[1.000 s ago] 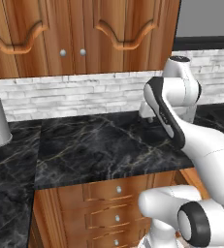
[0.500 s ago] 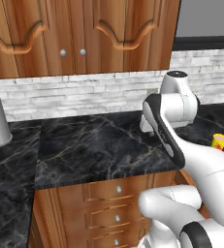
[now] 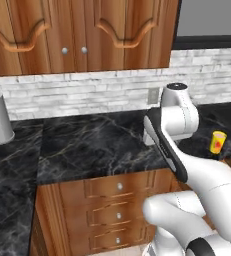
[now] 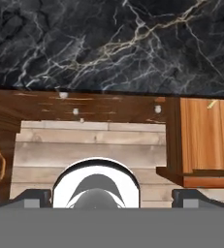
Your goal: Pick up the straw from the right drawer and put it inside the smoothie cup.
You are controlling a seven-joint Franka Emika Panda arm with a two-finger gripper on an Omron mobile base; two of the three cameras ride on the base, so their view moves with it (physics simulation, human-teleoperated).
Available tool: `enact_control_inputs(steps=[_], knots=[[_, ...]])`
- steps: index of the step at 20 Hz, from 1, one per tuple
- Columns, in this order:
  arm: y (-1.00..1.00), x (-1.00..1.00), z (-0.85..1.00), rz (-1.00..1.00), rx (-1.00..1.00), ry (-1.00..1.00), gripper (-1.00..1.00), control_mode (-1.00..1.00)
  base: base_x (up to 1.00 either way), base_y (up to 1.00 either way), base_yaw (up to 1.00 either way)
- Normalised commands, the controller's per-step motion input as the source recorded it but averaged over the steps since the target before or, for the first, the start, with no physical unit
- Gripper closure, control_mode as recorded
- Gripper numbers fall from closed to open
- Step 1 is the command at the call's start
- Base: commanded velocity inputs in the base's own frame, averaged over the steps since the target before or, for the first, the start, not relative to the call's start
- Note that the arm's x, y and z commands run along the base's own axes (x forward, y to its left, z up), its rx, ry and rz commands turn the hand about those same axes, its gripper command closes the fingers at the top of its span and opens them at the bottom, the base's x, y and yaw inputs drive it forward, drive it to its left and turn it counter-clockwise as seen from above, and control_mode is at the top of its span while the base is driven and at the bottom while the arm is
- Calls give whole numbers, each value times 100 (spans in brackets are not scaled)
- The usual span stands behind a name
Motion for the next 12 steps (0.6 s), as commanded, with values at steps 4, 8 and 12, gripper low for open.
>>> enact_control_inputs(steps=[4,8,12], knots=[[0,0,0,0,0,0,-100,100,-64,1,0],[0,0,0,0,0,0,-100,100,-57,-11,-1],[0,0,0,0,0,0,-100,100,-44,-48,-6]])
